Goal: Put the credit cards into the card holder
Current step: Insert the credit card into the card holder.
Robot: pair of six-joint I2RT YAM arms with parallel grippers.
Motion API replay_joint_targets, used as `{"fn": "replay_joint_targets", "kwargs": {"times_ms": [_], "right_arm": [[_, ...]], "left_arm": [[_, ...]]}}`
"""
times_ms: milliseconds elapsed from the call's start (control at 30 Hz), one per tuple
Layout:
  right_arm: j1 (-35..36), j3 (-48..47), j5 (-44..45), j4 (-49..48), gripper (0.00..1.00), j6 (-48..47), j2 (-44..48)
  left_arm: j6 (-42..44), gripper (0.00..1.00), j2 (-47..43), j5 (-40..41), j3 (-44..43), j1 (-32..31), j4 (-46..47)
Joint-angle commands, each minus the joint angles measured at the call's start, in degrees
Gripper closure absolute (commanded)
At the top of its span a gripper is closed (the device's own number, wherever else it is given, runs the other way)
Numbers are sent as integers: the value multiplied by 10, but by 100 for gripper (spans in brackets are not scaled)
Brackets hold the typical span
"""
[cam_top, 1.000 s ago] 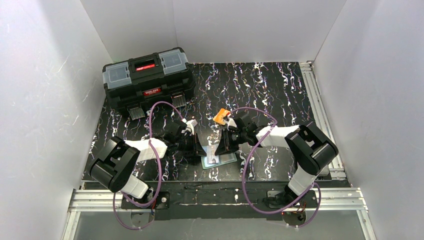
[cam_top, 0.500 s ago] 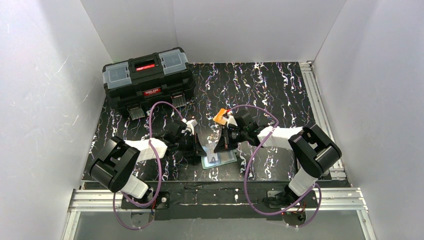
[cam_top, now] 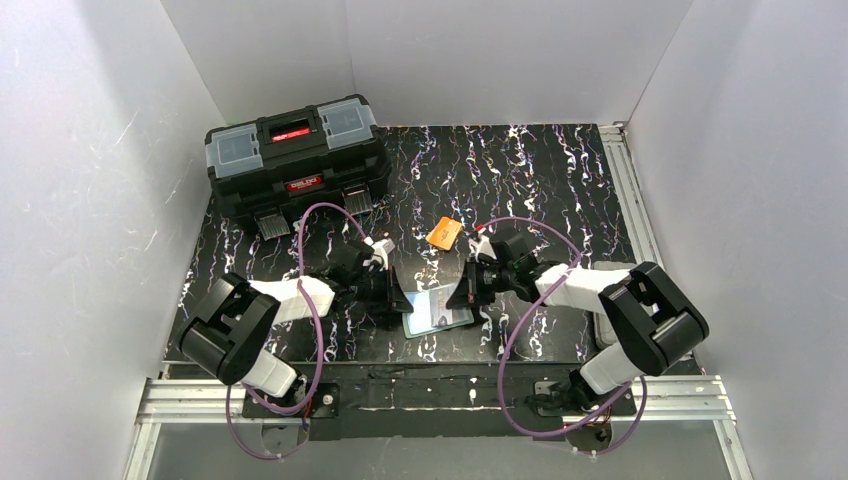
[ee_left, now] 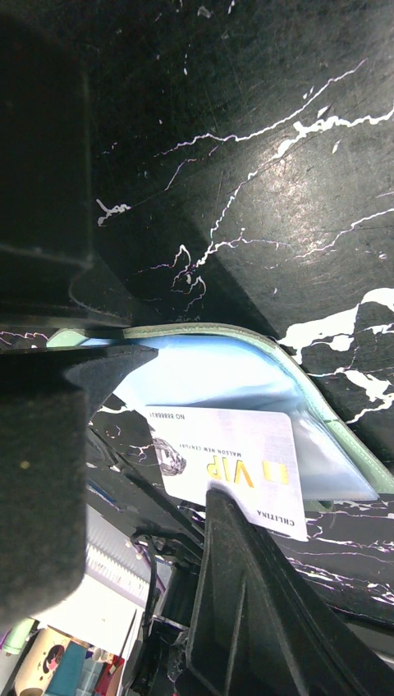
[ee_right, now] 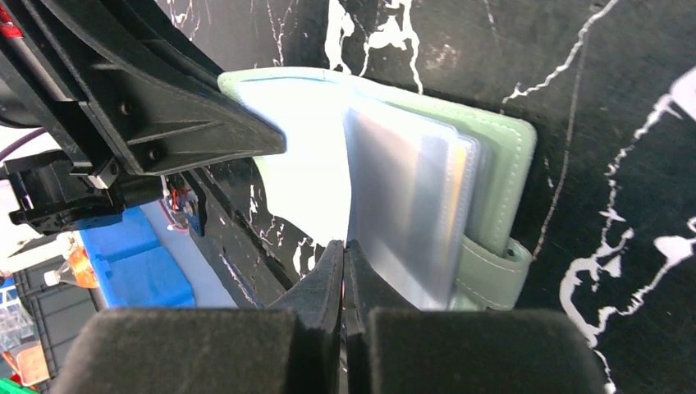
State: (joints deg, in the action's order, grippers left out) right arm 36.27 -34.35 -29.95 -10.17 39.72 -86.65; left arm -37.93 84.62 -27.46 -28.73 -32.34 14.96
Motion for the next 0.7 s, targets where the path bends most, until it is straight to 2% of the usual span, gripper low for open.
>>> {"fn": "replay_joint_targets", "kwargs": {"times_ms": [0,367,667], "right_arm": [[-13,20,12,-25,99,-1,19],[-34,43,22,-56,99,17,42],[-30,40,-24,-97,99,33,-2]], "left_arm": [[10,99,-20,-1,3,1,-11],[10,99,-18,-1,3,1,-10],[10,99,-20,0,5,1,-10]]}}
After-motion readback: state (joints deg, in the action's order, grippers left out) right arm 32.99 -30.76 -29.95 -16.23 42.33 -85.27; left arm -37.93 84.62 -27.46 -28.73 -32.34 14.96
